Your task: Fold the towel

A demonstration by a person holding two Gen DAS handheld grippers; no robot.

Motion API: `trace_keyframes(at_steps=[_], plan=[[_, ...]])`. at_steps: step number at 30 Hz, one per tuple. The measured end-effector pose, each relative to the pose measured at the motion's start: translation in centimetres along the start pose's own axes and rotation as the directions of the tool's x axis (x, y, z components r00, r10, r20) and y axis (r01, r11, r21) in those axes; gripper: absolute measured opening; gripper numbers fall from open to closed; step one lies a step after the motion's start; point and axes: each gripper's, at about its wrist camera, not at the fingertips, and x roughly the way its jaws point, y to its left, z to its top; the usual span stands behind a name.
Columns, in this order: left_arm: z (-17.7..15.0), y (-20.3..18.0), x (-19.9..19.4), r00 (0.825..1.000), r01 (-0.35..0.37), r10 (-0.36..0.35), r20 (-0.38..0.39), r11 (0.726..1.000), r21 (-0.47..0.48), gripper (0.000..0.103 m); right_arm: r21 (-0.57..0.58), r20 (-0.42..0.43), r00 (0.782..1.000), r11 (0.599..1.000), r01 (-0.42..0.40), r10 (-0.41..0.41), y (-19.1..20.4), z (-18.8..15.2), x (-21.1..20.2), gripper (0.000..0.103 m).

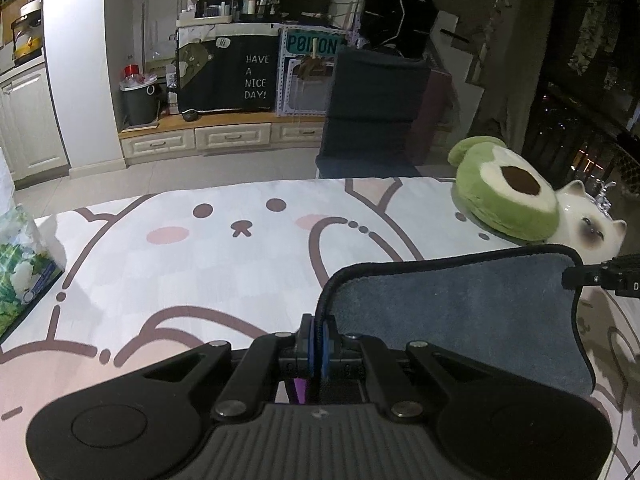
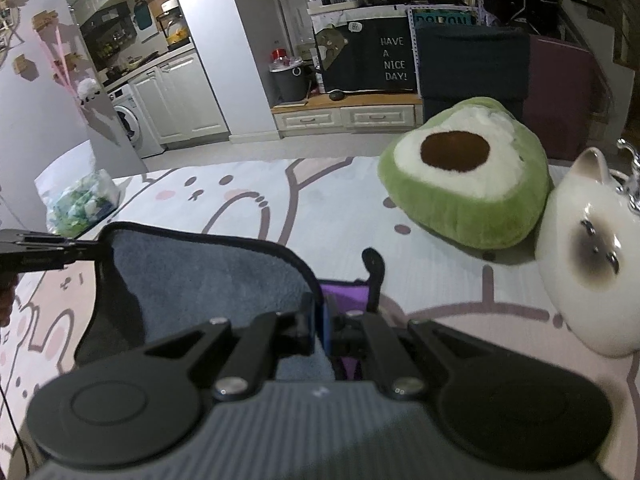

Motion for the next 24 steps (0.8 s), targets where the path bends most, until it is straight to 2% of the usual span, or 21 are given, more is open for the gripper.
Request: trace_keyframes(at_steps=[4,6,7,8,9,10,11,12,14,18,21,24], plan=[[0.5,0.2,1.0,1.000,-0.008,0.008,-0.011,1.000,-0.009,0.004,-0.009,-0.007,1.000,0.999,0.031,-0.031,0.0,0.7,1.3,0.005],[0.4,0.3,1.6,0.999,-0.032,0.031,-0.024,0.999,-0.020,0.010,-0.012,-0.015,0.999,0.999,0.035,-0.035,0.1,0.9,1.9,0.006],[0.3,0.3,1.9,0.999,-0.047,0.046,-0.029,0.999,-0.028,0.015,-0.010,-0.024,0.999,0.999,0.035,-0.035,0.1,0.9,2.3,0.007],[0.3,0.4,2.1,0.997,-0.065,0.063,-0.042,0.997,-0.038,0.032,-0.003,-0.026,0.999,0.999,0.041,-0.041,0.1,0.9,2.6,0.011],[0.2,0.5,2.3,0.996,-0.080,0.078,-0.052,0.996,-0.048,0.054,0.002,-0.029,0.999,0.999,0.042,-0.041,0.1,0.8,2.8,0.027],[0.1,0.6,2.4,0.994,-0.094,0.091,-0.059,0.994,-0.055,0.062,0.007,-0.032,0.999,0.999,0.042,-0.042,0.2,0.6,3.0,0.038],[0.0,0.6,2.4,0.993,-0.105,0.102,-0.061,0.993,-0.055,0.071,0.013,-0.030,0.998,0.999,0.051,-0.051,0.2,0.5,3.1,0.060],[-0.1,0.6,2.4,0.992,-0.114,0.111,-0.064,0.992,-0.052,0.075,0.014,-0.025,0.998,0.998,0.063,-0.063,0.2,0.3,3.2,0.070],[-0.3,0.7,2.4,0.990,-0.123,0.118,-0.079,0.991,-0.057,0.083,0.005,-0.030,0.997,0.998,0.069,-0.069,0.5,0.1,3.3,0.076],[-0.3,0.6,1.9,0.989,-0.132,0.126,-0.083,0.989,-0.068,0.098,0.022,-0.026,0.997,0.997,0.070,-0.070,0.6,-0.3,3.3,0.102],[-0.3,0.2,1.5,0.987,-0.143,0.138,-0.081,0.988,-0.063,0.103,0.021,-0.022,0.997,0.997,0.080,-0.079,0.9,-0.4,3.1,0.103],[-0.2,-0.2,1.1,0.987,-0.142,0.136,-0.080,0.988,-0.068,0.103,0.026,-0.025,0.995,0.995,0.099,-0.098,1.1,-0.3,2.9,0.103]])
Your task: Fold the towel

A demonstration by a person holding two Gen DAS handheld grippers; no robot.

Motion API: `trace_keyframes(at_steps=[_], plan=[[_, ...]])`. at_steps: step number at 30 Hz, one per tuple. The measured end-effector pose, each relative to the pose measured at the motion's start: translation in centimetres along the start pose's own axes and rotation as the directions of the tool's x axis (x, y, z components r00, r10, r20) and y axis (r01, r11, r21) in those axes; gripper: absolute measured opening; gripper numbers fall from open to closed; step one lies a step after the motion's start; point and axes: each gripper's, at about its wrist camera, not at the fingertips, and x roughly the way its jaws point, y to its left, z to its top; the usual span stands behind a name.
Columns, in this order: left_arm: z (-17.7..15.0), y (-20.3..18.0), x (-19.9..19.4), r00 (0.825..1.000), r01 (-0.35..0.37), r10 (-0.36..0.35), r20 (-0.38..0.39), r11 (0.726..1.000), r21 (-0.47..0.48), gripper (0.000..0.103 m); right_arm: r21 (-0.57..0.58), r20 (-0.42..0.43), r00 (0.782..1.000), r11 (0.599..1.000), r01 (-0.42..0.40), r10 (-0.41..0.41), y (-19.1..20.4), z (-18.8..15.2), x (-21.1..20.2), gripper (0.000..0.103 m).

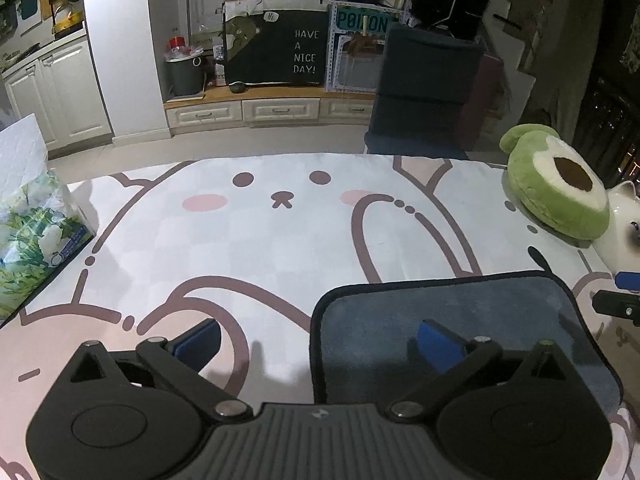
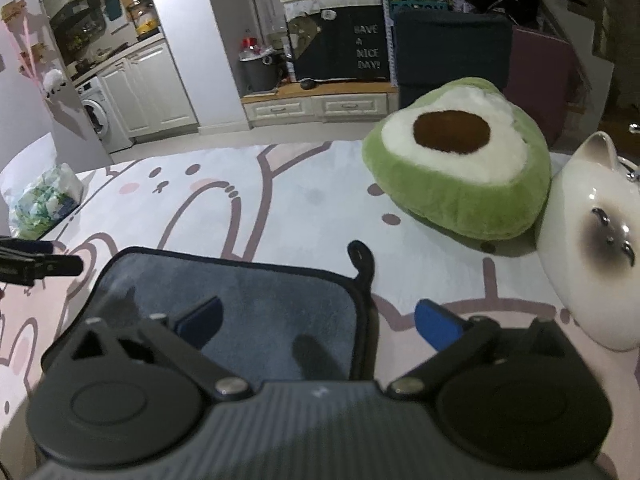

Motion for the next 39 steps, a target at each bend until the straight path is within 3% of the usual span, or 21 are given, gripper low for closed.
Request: trace_keyframes(at_steps=[20,39], plan=[[-0.4,-1.9,-3.4,1.000,-0.017,0.017,-0.009,1.000,-0.010,0.103,0.021,0.000,0.999,0.999,0.044,-0.044,1.6,-0.1,-3.5,0.103],[-2.0,-3.7,-9.6,0.997,-0.057,0.057,0.047,0.998,-0.014,0.103,0.035,0.056,0.996,0.997,0.063,-0.065,3.0,-1.7,-10.0,0.103]])
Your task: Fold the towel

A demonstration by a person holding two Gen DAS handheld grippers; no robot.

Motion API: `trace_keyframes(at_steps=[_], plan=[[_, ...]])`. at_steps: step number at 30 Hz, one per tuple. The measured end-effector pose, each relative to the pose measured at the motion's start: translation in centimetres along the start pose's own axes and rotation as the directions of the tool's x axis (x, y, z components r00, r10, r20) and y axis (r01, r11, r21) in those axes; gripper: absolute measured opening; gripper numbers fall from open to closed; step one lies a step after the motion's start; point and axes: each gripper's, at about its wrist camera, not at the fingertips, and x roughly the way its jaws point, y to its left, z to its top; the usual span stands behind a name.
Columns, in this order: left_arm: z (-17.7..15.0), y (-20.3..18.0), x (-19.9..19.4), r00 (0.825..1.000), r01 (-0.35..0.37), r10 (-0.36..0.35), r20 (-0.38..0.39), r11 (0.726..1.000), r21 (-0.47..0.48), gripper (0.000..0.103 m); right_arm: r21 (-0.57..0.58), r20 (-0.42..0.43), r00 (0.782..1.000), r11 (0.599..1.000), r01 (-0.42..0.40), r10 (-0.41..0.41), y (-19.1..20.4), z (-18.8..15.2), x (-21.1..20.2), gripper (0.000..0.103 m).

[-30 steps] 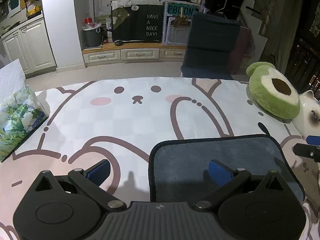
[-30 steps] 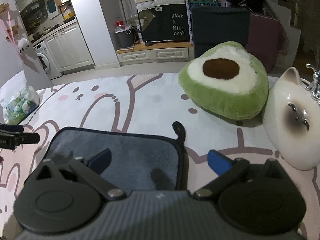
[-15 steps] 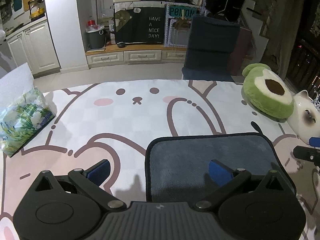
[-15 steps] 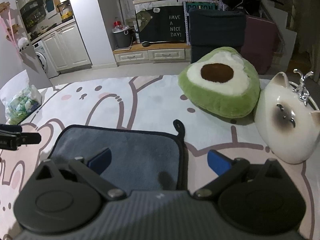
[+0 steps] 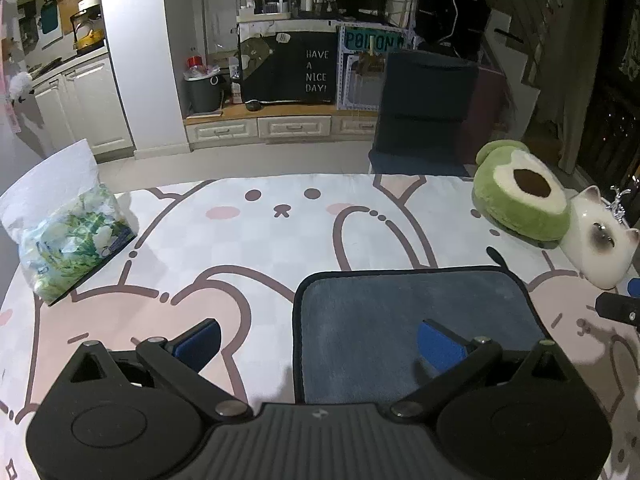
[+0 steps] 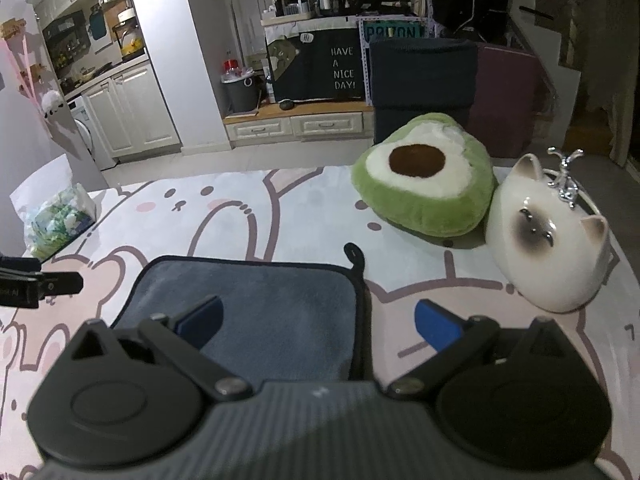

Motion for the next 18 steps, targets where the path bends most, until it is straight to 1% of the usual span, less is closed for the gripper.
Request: trace_keyframes(at_steps=[18], plan=[[-2.8,-1.1,-7.5,0.998,-0.007,0.007,0.068,1.000,0.013,0.103,-0.022,0.092,0.996,1.000,-0.013,0.015,1.5,-2.7,-6.9,0.103]])
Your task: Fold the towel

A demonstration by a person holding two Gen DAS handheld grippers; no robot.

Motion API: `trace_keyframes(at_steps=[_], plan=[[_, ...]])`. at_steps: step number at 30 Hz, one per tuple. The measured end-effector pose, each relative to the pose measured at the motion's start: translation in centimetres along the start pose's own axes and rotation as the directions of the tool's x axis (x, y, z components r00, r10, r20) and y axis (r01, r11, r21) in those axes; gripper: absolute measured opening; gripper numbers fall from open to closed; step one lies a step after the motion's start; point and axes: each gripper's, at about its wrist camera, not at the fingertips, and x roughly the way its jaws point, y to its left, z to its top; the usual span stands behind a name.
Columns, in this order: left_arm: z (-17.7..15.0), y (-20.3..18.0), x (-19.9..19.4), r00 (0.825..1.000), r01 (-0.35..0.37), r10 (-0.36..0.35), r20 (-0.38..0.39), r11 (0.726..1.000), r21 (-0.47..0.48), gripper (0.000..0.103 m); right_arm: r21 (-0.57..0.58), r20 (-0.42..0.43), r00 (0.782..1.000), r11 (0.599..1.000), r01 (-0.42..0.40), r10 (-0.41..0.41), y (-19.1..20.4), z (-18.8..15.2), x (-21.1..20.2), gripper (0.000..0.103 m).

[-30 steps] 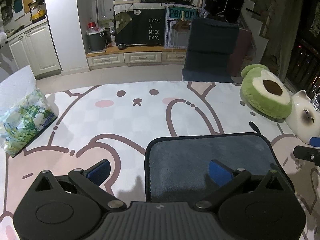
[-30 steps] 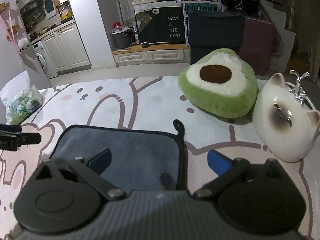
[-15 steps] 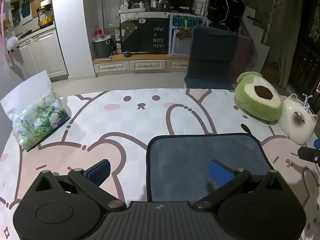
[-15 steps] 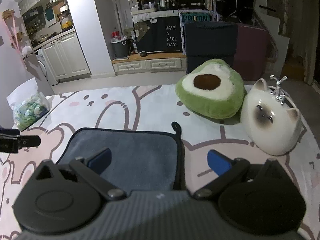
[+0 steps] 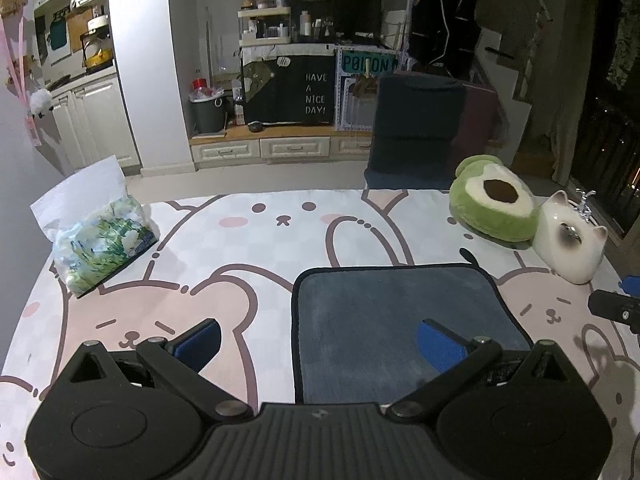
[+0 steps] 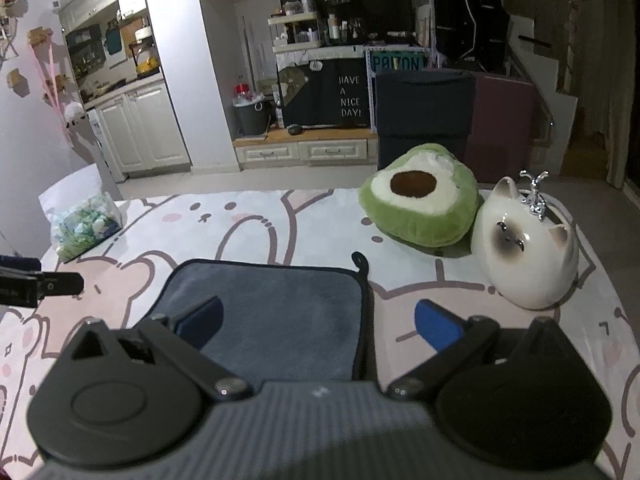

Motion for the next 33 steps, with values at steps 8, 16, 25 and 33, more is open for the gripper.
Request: trace_keyframes(at_steps=[8,16,25,33], plan=[[-1.9,-1.0,-3.5,0.999,0.010,-0.011,0.035,0.999,0.032,0.103,-0.024,0.023,1.000,1.000,-0.001,0.001,1.0,-1.4,-3.1,0.103],[-3.9,-2.0,-7.1,0.997,0.016,-0.020,0.079,0.998,0.054,0.103,-0.026,0.060,0.998,1.000,-0.010,0.012,1.4,-3.4,-6.6,0.103],[-6.7,-2.7,-10.3,0.994,0.029,-0.038,0.101,0.996,0.086,0.103,-0.040,0.073,0.997,0.999,-0.012,0.015,2.0,-6.1,-10.4,0.103],[-9.0,-2.5,-12.7,0.990,0.069,-0.078,0.115,0.994,0.080,0.103,-0.052,0.089,0.996,0.999,-0.008,0.012,2.5,-8.2,-13.1,0.103]])
